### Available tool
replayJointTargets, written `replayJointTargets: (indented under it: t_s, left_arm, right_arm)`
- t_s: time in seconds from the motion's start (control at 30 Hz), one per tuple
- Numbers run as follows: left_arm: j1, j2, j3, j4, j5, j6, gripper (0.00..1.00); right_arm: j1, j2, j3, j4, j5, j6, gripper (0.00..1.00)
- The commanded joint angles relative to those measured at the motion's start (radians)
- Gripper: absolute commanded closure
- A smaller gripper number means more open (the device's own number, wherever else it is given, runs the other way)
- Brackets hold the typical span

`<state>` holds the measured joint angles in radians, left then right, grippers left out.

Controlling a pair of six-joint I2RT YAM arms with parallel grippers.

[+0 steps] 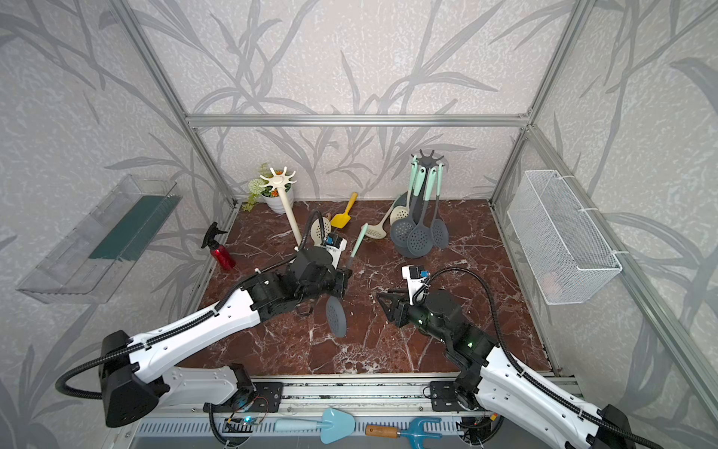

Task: Hang the skimmer on the kitchen utensil rack
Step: Pick up the skimmer from the center of the board.

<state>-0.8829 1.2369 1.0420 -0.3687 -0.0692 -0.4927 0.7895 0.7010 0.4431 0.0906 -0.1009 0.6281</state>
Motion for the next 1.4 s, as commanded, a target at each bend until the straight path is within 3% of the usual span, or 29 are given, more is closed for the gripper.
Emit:
replayJointTargets:
  t_s: [0.0, 0.2, 0.67, 0.93, 1.1, 1.23, 1.37]
  left_arm:
    - [-0.004, -0.057, -0.075, 0.137, 0.064, -0.029, 1.0]
    - [-0.007, -0.115, -0.154, 0.179, 0.114, 0.001, 1.0]
    - [-0.014, -0.256, -0.258, 0.2, 0.184, 0.054, 1.0]
    - [-0.017, -0.289, -0.287, 0.192, 0.191, 0.061, 1.0]
    - [-0.016, -0.295, -0.294, 0.21, 0.189, 0.069, 1.0]
    - [-0.017, -0.292, -0.304, 0.239, 0.197, 0.077, 1.0]
    - [-0.016, -0.303, -0.312, 0.252, 0.196, 0.074, 1.0]
  right_arm:
    - [0.005, 0.024, 0.038, 0.121, -0.021, 0.097, 0.5]
    - [0.005, 0.065, 0.083, 0.181, 0.007, 0.155, 0.5]
    - [0.001, 0.385, 0.191, 0.495, 0.002, 0.306, 0.49]
    - [0.001, 0.507, 0.28, 0.538, 0.008, 0.318, 0.49]
    - [0.001, 0.541, 0.355, 0.448, 0.025, 0.288, 0.5]
    - [0.001, 0.572, 0.384, 0.433, 0.015, 0.281, 0.54]
    - [-0.001, 0.578, 0.398, 0.427, 0.006, 0.222, 0.74]
